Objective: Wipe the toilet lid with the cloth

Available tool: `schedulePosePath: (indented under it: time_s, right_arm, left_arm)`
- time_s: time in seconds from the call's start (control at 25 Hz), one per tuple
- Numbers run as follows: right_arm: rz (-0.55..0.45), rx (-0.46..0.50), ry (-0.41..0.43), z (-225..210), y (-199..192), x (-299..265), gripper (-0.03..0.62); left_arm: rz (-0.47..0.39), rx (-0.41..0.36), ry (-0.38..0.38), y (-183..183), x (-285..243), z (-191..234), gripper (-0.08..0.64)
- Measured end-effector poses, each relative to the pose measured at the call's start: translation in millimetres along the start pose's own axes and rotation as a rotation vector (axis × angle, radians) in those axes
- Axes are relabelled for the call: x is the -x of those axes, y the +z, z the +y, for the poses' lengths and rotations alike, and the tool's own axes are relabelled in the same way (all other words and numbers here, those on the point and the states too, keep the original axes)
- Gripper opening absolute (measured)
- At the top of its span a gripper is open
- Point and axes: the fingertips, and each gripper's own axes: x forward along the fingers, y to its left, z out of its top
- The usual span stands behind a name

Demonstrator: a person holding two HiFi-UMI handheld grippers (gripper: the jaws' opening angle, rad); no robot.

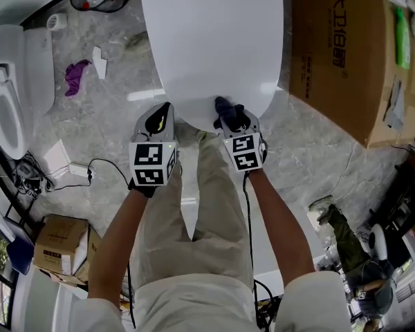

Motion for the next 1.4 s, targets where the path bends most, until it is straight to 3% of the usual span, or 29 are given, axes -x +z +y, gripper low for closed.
schedulePosePath:
  time_s: [1.4]
  right_arm:
    - [0.027,-0.032,-0.110,-73,-42,29,0.173]
  left_arm:
    - [0.011,-0.034,-0.020,-3,-2,-27,0.000]
